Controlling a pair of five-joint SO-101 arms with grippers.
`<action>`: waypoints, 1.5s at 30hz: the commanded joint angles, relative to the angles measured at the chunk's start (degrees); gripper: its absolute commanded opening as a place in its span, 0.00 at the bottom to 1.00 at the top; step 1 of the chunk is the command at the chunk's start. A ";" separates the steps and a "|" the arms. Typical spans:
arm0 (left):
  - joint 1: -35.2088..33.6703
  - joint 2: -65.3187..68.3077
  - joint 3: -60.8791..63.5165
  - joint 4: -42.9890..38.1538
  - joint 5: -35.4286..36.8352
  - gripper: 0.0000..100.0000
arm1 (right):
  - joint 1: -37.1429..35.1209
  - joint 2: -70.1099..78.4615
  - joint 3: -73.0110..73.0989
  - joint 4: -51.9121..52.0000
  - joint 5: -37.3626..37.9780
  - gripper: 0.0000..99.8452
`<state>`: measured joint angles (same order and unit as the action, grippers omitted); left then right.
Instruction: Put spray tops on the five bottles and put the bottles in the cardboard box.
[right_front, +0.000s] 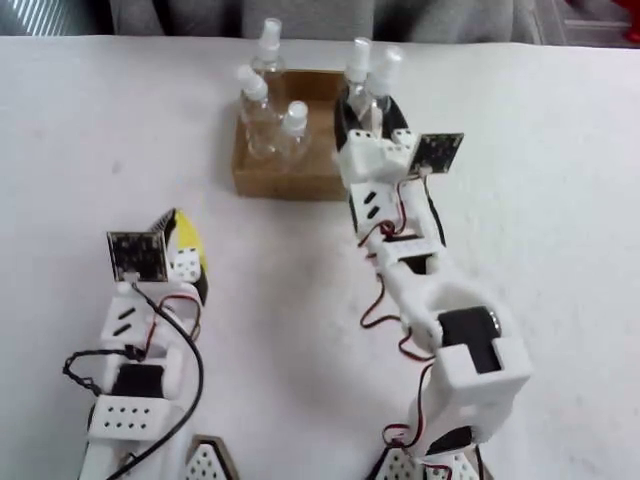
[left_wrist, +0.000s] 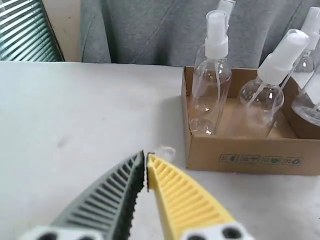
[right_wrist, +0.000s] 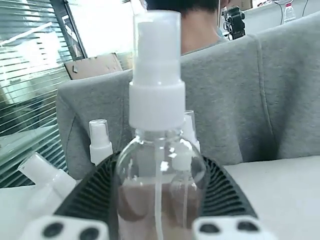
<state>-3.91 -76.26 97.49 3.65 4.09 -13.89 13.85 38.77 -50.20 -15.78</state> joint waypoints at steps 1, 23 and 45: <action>-0.31 -0.40 -0.18 -1.41 0.26 0.02 | 1.01 1.63 -5.89 -1.36 -0.44 0.02; -0.31 -0.40 -0.18 -1.41 0.26 0.02 | 0.31 13.67 -11.96 -6.55 4.84 0.02; -0.40 -0.40 -0.18 -1.41 0.26 0.02 | -0.48 18.95 -14.68 -6.55 8.44 0.02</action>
<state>-3.91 -76.26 97.49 3.65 4.09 -13.36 33.63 26.81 -55.47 -7.96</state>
